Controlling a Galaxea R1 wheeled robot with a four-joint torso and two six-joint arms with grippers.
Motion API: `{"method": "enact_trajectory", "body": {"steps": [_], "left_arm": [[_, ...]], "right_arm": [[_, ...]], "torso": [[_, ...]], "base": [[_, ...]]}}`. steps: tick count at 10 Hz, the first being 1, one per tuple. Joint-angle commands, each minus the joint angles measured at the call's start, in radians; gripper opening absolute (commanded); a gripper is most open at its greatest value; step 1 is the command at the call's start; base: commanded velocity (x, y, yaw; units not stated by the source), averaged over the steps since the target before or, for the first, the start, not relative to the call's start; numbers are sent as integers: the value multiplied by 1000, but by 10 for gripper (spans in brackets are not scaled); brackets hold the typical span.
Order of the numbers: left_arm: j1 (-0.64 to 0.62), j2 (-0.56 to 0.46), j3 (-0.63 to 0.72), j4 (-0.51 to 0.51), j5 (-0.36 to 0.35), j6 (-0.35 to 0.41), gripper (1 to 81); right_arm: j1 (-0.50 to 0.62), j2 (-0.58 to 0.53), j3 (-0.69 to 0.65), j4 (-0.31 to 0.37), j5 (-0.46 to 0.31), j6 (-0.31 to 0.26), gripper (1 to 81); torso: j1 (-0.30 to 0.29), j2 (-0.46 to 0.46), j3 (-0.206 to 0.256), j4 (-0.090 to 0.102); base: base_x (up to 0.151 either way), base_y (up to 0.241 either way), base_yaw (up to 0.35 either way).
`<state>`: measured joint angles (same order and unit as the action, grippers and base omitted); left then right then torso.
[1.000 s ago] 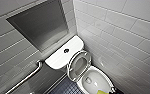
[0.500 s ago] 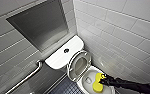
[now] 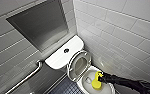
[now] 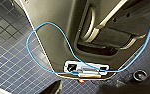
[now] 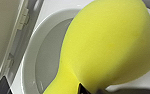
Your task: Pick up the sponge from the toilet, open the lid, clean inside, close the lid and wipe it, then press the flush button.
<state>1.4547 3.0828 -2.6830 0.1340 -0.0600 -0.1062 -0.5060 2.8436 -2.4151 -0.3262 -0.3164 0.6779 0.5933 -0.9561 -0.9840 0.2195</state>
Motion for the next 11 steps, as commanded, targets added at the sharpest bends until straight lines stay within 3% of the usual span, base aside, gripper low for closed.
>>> {"method": "enact_trajectory", "body": {"steps": [1,3,4,7,8,11], "left_arm": [[39,-19,0,-11,85,0,811],[42,-19,0,-11,85,0,811],[40,-19,0,-11,85,0,811],[42,-18,0,-10,83,0,811],[42,-15,0,-7,83,0,811],[42,-18,0,-7,83,0,811]], "right_arm": [[134,18,-48,-24,2,-3,10],[85,-5,-90,-16,34,8,10],[57,-48,-81,-8,86,8,10],[-27,-281,195,-11,121,41,10],[-64,-355,274,-11,167,58,10],[-185,-444,335,-8,255,94,10]], "torso": [[0,0,0,0],[0,0,0,0],[0,0,0,0],[0,0,0,0],[0,0,0,0],[0,0,0,0]], "base": [[0,0,0],[0,0,0],[0,0,0],[0,0,0],[0,0,0],[0,0,0]]}}
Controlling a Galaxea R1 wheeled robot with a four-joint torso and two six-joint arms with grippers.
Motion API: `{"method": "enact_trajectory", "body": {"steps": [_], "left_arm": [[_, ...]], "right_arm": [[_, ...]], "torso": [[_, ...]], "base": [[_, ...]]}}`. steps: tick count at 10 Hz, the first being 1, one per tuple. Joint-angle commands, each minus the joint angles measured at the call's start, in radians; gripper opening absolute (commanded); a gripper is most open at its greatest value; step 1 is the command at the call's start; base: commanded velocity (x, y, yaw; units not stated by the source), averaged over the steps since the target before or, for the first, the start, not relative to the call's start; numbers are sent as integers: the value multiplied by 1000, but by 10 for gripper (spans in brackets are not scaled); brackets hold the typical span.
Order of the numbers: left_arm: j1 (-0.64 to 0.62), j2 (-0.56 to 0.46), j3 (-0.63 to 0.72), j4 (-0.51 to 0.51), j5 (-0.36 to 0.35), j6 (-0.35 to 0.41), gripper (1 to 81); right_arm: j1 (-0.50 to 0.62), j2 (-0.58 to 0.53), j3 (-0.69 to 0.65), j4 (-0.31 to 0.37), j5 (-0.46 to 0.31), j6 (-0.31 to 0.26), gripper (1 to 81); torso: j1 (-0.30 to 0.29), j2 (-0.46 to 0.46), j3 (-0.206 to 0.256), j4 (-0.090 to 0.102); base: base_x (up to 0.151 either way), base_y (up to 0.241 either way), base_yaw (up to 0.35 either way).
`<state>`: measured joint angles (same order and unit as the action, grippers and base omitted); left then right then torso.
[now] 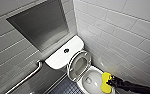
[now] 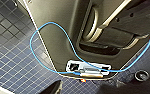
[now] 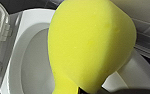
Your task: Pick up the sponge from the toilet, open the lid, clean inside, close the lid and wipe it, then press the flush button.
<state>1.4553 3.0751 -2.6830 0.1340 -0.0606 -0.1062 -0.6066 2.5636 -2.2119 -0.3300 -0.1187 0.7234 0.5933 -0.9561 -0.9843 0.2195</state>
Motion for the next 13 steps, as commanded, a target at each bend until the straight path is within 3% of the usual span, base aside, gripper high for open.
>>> {"method": "enact_trajectory", "body": {"steps": [1,5,7,9,11,13], "left_arm": [[41,-10,0,-7,84,0,811],[40,-7,0,-7,84,2,811],[40,-2,0,-4,62,2,811],[37,2,0,-2,62,3,811],[35,-2,0,-4,62,2,811],[33,-2,0,-7,62,0,811]], "right_arm": [[-130,-170,137,3,83,50,10],[-290,-205,182,32,205,51,10],[-351,-215,294,20,206,45,10],[-304,-208,324,-6,183,39,10],[-120,-193,387,-26,-5,41,10],[42,-104,382,-43,-169,42,10]], "torso": [[0,0,0,0],[0,0,0,0],[0,0,0,0],[0,0,0,0],[0,0,0,0],[0,0,0,0]], "base": [[0,0,0],[0,0,0],[0,0,0],[0,0,0],[0,0,0],[0,0,0]]}}
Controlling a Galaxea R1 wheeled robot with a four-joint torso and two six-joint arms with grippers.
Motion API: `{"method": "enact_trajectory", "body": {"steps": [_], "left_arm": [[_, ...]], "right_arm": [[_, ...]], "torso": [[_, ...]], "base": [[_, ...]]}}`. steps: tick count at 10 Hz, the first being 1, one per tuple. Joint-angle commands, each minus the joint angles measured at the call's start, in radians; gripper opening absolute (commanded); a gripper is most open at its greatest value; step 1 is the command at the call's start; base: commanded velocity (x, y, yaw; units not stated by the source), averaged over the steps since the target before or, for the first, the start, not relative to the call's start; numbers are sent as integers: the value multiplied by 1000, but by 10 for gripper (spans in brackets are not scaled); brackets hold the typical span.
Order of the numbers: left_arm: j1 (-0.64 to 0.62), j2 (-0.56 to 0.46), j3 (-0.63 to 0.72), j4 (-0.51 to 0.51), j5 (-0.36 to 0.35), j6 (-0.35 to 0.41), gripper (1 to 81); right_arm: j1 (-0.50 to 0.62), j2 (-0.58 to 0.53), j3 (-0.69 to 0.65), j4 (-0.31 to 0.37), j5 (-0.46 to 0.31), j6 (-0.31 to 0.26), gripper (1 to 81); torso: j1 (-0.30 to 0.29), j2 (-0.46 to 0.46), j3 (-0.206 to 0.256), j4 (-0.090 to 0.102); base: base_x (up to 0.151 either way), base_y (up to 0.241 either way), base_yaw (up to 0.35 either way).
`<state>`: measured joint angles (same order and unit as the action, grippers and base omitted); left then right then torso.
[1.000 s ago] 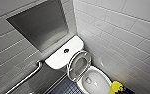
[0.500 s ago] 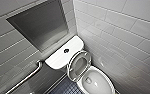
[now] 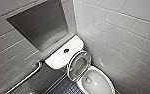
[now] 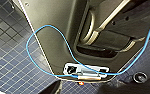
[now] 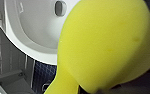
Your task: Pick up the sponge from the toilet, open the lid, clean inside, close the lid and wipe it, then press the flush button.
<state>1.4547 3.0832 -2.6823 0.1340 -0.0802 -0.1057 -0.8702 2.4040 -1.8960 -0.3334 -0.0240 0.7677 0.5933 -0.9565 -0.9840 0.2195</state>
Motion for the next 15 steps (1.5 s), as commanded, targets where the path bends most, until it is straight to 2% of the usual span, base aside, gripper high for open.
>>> {"method": "enact_trajectory", "body": {"steps": [1,5,6,7,8,11,12,13,14,15], "left_arm": [[34,-10,-1,-8,82,0,811],[34,-17,-1,-10,82,0,811],[34,-18,-1,-10,82,0,811],[34,-18,-1,-10,82,0,811],[34,-18,-1,-11,82,0,811],[34,-23,-1,-13,80,0,811],[36,-23,-1,-13,80,0,811],[36,-23,-1,-13,82,-2,811],[37,-26,-1,-13,80,-2,811],[39,-27,-1,-13,80,-2,811]], "right_arm": [[360,106,31,-45,-309,-4,10],[450,215,-27,-59,-324,-2,10],[463,236,-34,-59,-324,-2,10],[469,261,-44,-61,-324,-2,10],[477,287,-66,-59,-323,-2,10],[475,322,-86,-58,-310,4,10],[455,339,-121,-56,-301,5,10],[437,358,-150,-56,-287,5,10],[414,372,-173,-56,-258,5,10],[401,378,-179,-56,-229,5,10]], "torso": [[0,0,0,0],[0,0,0,0],[0,0,0,99],[0,0,0,105],[0,0,0,124],[0,0,0,226],[0,0,0,167],[0,0,0,203],[0,0,0,229],[0,0,-50,241]], "base": [[0,0,0],[0,0,0],[0,0,0],[0,0,0],[0,0,0],[0,0,0],[0,0,0],[0,0,0],[0,0,0],[0,0,0]]}}
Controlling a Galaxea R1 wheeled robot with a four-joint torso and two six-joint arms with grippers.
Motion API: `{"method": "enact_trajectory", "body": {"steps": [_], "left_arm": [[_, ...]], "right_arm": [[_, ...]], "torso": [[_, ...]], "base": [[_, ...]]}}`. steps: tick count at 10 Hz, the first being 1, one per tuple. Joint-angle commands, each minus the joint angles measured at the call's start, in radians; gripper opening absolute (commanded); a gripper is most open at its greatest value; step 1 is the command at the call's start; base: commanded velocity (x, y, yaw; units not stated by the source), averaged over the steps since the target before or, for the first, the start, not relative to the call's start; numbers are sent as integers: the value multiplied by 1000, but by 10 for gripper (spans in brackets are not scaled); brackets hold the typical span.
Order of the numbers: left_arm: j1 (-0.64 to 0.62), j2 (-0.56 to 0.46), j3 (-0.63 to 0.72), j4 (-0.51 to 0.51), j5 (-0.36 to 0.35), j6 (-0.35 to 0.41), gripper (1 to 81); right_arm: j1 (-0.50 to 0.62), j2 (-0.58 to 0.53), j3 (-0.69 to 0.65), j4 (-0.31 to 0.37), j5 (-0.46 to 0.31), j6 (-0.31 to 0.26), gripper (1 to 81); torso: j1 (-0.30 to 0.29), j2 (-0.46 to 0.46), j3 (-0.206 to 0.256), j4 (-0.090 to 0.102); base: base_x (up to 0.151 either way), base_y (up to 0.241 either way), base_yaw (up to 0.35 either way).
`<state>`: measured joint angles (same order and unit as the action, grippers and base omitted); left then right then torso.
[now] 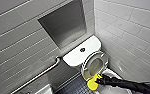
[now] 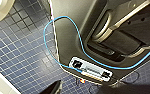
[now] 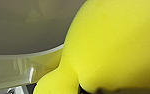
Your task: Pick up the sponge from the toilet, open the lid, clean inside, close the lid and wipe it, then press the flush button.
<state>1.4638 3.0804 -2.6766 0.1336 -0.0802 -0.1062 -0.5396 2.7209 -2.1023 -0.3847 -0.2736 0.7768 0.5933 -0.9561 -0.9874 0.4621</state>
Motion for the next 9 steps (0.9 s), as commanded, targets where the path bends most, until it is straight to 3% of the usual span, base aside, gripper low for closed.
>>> {"method": "enact_trajectory", "body": {"steps": [1,2,3,6,9], "left_arm": [[31,-25,-6,-12,80,-1,811],[31,-25,-6,-12,80,-1,811],[34,-26,-6,-14,79,-1,811],[36,-31,-6,-26,79,-1,811],[36,-29,-6,-25,79,-1,811]], "right_arm": [[66,65,30,-3,24,-2,10],[63,75,24,-5,25,-1,10],[54,85,10,-2,46,1,10],[19,96,-48,-5,88,16,10],[-55,32,-41,-5,117,15,10]], "torso": [[0,0,-61,0],[0,0,-74,0],[0,0,-35,0],[0,0,-77,0],[0,0,-76,0]], "base": [[0,0,0],[0,0,0],[0,0,0],[0,0,0],[0,0,0]]}}
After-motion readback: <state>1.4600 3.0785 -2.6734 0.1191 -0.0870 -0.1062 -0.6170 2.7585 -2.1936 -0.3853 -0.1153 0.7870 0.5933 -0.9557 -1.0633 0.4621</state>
